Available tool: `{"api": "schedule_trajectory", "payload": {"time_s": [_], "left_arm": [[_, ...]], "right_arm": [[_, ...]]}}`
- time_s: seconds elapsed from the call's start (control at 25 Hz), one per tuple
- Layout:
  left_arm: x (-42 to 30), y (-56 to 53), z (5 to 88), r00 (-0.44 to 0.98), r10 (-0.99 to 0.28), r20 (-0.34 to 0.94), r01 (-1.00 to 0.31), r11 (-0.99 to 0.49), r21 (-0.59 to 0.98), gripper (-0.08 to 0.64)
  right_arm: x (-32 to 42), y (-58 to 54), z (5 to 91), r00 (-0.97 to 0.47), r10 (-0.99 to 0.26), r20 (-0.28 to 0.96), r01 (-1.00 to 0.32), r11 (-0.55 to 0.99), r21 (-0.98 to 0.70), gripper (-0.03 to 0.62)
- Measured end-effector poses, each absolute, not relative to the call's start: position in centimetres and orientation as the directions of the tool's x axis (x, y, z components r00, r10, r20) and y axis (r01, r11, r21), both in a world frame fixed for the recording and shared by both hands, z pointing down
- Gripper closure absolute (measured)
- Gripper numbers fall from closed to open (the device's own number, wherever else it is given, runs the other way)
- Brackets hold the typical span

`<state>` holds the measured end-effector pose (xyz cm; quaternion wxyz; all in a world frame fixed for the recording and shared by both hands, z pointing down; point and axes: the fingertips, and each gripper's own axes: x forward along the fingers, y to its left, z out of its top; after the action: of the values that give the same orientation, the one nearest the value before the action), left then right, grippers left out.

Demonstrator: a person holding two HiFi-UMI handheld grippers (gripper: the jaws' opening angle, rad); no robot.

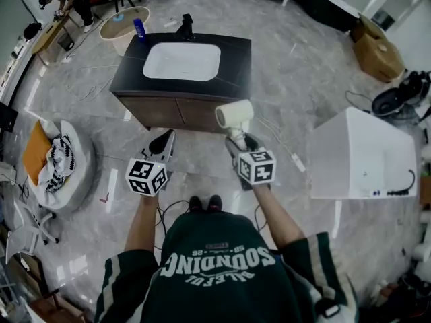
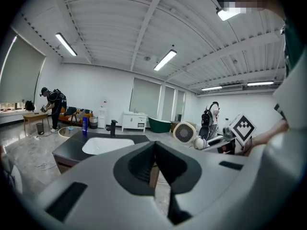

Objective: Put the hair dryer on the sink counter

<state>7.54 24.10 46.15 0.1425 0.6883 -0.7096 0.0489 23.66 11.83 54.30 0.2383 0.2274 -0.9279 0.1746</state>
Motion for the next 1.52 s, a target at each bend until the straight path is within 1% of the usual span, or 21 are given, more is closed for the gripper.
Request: {"api": "schedule_trajectory", "payload": {"time_s": [0.56, 0.88, 1.2, 1.52], "left_arm": [[8.1, 21.6, 45.9, -0.025, -0.967, 0.254, -0.992, 0.056, 0.115, 0.558], [6.4, 19.5, 47.1, -0.029, -0.963, 0.266, -0.989, 0.066, 0.130, 0.558], [3.0, 15.1, 49.1, 0.012, -0.959, 0.284, -0.986, 0.035, 0.162, 0.558], [-3.4, 9.0, 50.8, 0.050, -0.954, 0.297, -0.984, 0.004, 0.176, 0.558]], "right_arm": [[24.1, 9.5, 54.4, -0.781, -0.340, 0.524, -0.503, 0.839, -0.205, 0.359], [22.3, 7.5, 55.2, -0.779, -0.328, 0.535, -0.496, 0.843, -0.206, 0.359], [19.1, 3.8, 56.0, -0.767, -0.334, 0.547, -0.511, 0.834, -0.208, 0.359], [13.4, -1.4, 57.3, -0.751, -0.367, 0.549, -0.548, 0.811, -0.207, 0.359]]}}
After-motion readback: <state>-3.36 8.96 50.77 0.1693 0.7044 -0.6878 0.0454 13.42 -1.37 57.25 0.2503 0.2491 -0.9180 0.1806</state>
